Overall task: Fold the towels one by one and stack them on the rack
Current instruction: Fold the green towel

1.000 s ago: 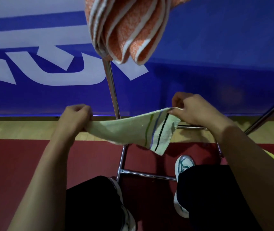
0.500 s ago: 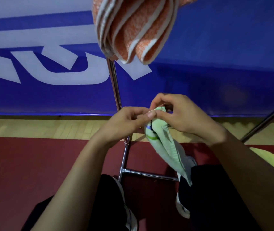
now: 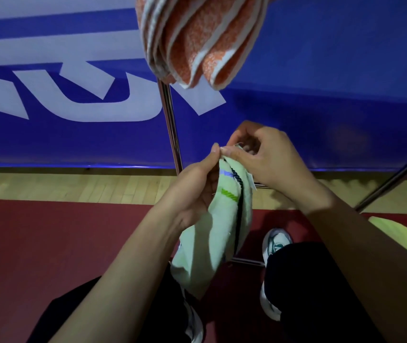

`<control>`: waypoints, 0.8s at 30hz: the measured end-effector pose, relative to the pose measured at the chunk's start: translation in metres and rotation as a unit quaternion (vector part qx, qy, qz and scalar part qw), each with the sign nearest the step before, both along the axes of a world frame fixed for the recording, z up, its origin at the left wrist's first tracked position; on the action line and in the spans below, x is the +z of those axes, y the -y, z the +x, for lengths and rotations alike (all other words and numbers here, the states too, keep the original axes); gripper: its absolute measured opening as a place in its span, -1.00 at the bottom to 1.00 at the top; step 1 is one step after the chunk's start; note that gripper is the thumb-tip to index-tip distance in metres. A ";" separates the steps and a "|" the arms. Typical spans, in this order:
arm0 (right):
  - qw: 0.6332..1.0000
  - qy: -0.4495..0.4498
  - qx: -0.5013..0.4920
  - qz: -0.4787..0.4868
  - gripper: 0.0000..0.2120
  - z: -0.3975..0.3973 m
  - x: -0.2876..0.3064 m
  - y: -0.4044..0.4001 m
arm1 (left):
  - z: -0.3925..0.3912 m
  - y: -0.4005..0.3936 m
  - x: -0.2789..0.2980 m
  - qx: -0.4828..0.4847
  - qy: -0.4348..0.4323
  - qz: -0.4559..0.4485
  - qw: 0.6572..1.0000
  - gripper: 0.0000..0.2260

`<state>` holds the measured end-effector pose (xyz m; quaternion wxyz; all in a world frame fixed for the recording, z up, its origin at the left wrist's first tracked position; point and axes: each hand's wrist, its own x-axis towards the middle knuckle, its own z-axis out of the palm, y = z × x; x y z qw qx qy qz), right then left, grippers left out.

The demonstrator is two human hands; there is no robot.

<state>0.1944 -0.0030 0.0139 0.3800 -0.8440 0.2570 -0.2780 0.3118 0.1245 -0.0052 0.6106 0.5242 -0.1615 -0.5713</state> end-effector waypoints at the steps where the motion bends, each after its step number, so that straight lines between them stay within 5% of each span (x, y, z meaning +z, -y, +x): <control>1: 1.000 -0.001 -0.006 0.005 -0.81 0.001 -0.001 0.000 | -0.001 0.000 -0.001 0.001 -0.002 0.002 1.000 -0.59; 3: 1.000 -0.002 -0.020 0.015 -0.80 0.003 -0.003 0.000 | -0.003 0.001 0.002 0.022 0.023 0.014 0.999 -0.73; 9: 0.998 -0.037 -0.030 0.028 -0.75 0.008 -0.005 0.000 | -0.008 0.002 0.002 0.045 0.119 0.014 0.992 -0.67; 17: 0.998 -0.023 0.009 0.056 -0.77 0.004 -0.001 0.003 | -0.014 0.001 0.000 0.074 0.312 -0.077 0.944 -0.79; 21: 0.979 -0.156 0.096 0.089 -0.23 0.000 -0.006 0.007 | 0.001 -0.002 0.006 0.101 0.425 -0.085 0.896 -0.85; 24: 0.951 -0.246 0.175 0.067 -0.33 -0.004 -0.011 0.008 | 0.014 -0.007 0.008 0.127 0.504 -0.065 0.852 -0.82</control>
